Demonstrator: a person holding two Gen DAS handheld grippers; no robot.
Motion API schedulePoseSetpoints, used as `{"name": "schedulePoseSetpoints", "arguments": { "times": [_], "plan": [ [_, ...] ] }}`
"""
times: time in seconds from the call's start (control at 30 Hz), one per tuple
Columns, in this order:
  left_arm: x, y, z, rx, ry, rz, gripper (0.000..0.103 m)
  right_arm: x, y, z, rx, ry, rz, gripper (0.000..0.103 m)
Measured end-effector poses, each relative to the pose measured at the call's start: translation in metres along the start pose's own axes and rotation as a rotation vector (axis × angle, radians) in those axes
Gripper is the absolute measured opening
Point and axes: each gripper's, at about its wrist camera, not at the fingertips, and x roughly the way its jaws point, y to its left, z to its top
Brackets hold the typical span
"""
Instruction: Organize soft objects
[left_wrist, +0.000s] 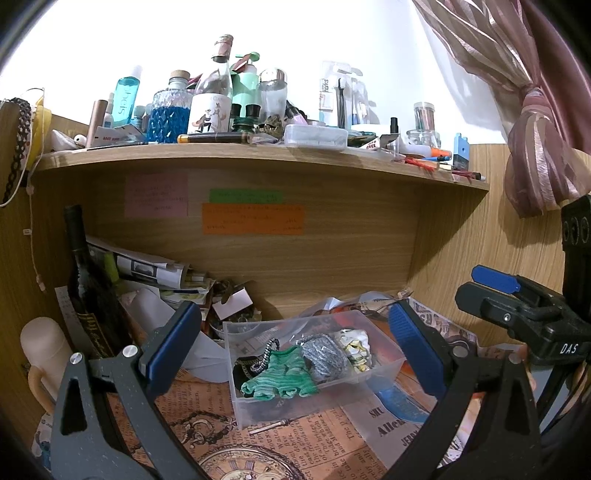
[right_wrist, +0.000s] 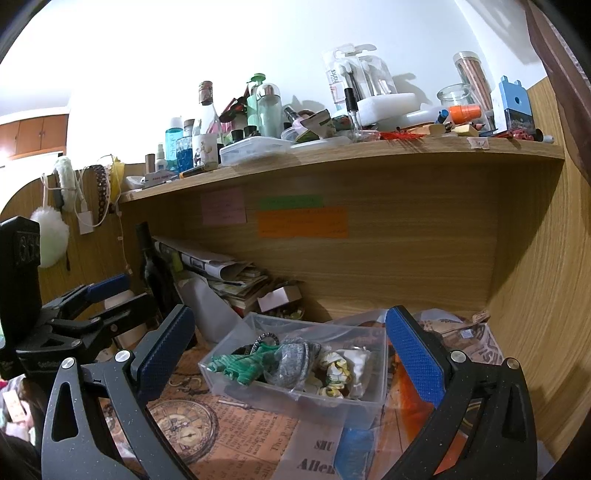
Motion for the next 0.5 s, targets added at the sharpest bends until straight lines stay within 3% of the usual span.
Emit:
{"name": "schedulePoseSetpoints", "arguments": {
  "times": [0.5],
  "plan": [
    [0.0063,-0.0002,-0.0018,-0.013,0.016,-0.029,0.103,0.0019,0.0001,-0.0002,0.008,0.000,-0.006,0.103]
  ]
}}
